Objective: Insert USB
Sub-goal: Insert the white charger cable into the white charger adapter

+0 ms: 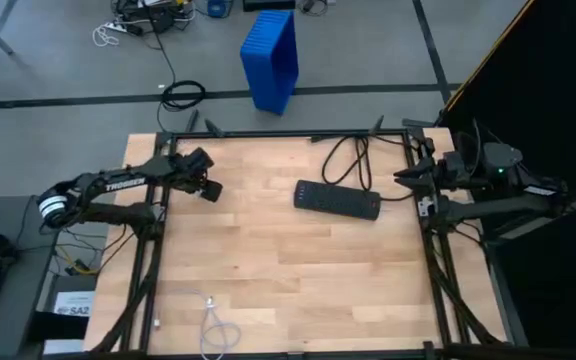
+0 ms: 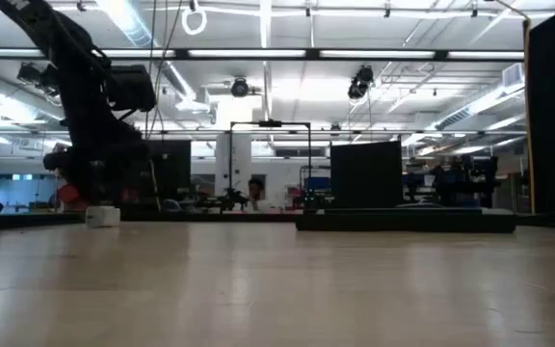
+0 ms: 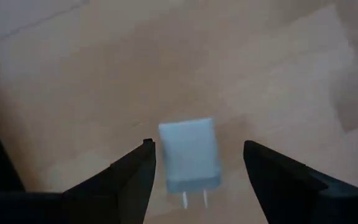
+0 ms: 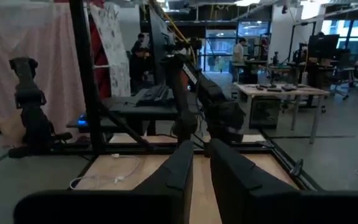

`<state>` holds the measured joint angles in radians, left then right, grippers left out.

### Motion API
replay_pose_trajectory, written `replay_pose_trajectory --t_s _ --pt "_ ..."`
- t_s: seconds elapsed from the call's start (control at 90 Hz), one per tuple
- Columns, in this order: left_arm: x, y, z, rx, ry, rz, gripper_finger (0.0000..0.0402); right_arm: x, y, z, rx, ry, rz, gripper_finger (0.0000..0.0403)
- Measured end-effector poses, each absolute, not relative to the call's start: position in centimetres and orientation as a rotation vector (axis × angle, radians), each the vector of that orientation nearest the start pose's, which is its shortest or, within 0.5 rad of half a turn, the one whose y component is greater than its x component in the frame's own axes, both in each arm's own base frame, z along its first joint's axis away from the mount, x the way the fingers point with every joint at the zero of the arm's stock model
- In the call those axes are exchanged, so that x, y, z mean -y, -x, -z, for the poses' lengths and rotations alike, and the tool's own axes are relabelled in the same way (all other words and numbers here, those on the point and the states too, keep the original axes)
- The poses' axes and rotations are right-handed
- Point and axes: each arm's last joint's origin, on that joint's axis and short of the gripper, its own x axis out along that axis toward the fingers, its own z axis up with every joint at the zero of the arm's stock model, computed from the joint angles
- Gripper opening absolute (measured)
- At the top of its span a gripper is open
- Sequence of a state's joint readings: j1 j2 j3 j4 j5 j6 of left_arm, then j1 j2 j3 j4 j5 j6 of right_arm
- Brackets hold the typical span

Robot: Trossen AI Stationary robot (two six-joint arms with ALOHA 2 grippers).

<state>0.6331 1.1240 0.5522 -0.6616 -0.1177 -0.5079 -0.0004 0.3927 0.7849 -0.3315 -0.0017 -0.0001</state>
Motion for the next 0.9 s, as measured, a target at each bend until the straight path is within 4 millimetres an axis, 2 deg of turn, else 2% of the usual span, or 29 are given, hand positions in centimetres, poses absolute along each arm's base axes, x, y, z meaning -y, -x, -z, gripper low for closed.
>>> replay_pose_trajectory --t_s 0.289,0.389,0.578,0.633,0.778,0.9 --pt "-10.9 -14.3 -15.9 -1.099 0.749 -0.963 0.0222 0.0 -7.6 -36.0 0.063 0.000 -0.001 0.0032" --pt "-11.1 -14.6 -15.4 -1.124 0.752 -0.964 0.0199 0.0 -7.6 -36.0 0.063 0.000 -0.001 0.0028" --pt "-11.5 -15.0 -14.2 -1.202 0.737 -0.953 0.0131 0.0 -7.6 -36.0 0.063 0.000 -0.001 0.0025" --pt "-11.5 -15.1 -14.0 -1.224 0.711 -0.939 0.0128 0.0 -7.6 -36.0 0.063 0.000 -0.001 0.0025" --pt "-11.2 -15.2 -14.2 -1.226 0.631 -0.909 0.0128 0.0 -7.6 -36.0 0.063 0.000 -0.002 0.0029" --pt "-10.6 -16.2 -15.3 -1.102 0.555 -0.853 0.0128 0.0 -7.6 -36.0 0.062 0.000 -0.001 0.0033"
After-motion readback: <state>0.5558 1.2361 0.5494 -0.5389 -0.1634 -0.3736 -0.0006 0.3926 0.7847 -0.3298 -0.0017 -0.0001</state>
